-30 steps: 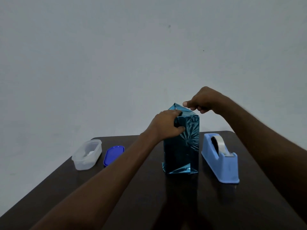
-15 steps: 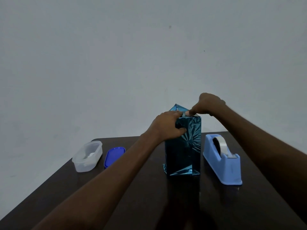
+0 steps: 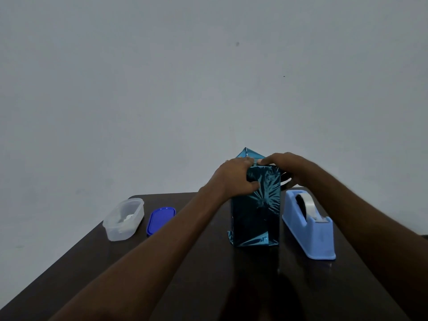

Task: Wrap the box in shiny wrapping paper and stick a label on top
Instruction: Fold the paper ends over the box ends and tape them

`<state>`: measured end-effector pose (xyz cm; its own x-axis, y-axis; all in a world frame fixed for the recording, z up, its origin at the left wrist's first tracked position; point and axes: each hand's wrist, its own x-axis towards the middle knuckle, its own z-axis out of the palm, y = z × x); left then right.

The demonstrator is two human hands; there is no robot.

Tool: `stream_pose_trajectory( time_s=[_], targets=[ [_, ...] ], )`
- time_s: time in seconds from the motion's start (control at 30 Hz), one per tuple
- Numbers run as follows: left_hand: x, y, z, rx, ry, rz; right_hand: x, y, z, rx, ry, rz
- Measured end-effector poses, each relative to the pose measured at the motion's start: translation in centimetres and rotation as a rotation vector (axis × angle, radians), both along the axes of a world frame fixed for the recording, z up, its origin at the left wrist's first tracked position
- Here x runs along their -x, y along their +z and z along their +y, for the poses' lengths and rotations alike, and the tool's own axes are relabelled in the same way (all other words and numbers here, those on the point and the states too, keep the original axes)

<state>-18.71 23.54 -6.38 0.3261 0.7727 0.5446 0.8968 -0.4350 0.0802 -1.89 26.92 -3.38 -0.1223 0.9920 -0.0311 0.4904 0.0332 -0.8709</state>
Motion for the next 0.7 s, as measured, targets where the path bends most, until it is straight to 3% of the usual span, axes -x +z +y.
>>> stream_pose_trajectory(
  time_s=[0.6, 0.7],
  targets=[
    [-0.1, 0.1, 0.6, 0.009, 0.019, 0.039, 1.5, 0.1, -0.6, -0.153, -0.143, -0.067],
    [0.1, 0.0, 0.5, -0.003, 0.018, 0.03, 0.9, 0.5, -1.1, -0.072, -0.045, -0.013]
  ],
)
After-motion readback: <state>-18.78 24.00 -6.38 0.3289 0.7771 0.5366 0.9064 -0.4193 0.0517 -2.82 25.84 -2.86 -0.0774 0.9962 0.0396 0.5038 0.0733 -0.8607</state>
